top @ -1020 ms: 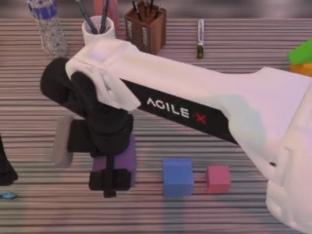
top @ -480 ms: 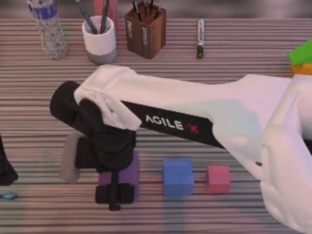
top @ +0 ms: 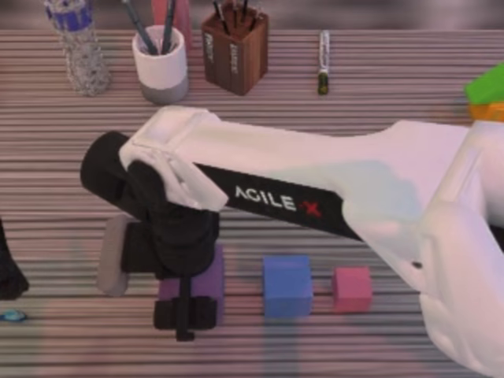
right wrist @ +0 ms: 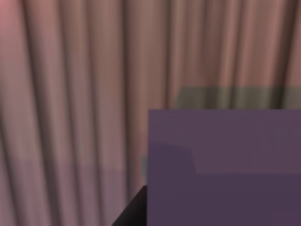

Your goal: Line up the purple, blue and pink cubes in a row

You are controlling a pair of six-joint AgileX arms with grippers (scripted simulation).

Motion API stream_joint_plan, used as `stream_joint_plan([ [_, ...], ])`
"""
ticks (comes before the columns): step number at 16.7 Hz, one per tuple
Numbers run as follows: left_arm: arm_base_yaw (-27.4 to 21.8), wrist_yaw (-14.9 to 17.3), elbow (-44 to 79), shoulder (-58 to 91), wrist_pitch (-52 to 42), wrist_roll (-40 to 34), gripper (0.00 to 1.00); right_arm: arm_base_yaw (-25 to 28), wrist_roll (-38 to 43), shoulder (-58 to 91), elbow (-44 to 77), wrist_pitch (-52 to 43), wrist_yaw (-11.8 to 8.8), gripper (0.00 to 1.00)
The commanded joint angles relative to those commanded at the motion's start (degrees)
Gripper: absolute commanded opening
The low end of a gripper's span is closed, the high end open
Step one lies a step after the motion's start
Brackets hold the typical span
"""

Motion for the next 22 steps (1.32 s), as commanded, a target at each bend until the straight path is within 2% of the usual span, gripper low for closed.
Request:
stream_joint_plan([
  [5, 0.0, 0.0, 0.0, 0.0, 0.0, 0.0, 1.0, 0.0, 0.0, 0.0, 0.0, 0.0, 0.0, 0.98],
  [6, 0.0, 0.0, 0.0, 0.0, 0.0, 0.0, 1.0, 0.0, 0.0, 0.0, 0.0, 0.0, 0.0, 1.0],
  [16, 0.0, 0.0, 0.0, 0.0, 0.0, 0.0, 1.0, 0.06, -0.12, 0.07, 1.0, -0.99, 0.01, 1.0],
  [22, 0.0, 0.0, 0.0, 0.0, 0.0, 0.0, 1.0, 0.35, -0.09, -0.14, 13.23, -13.65, -0.02, 1.0],
])
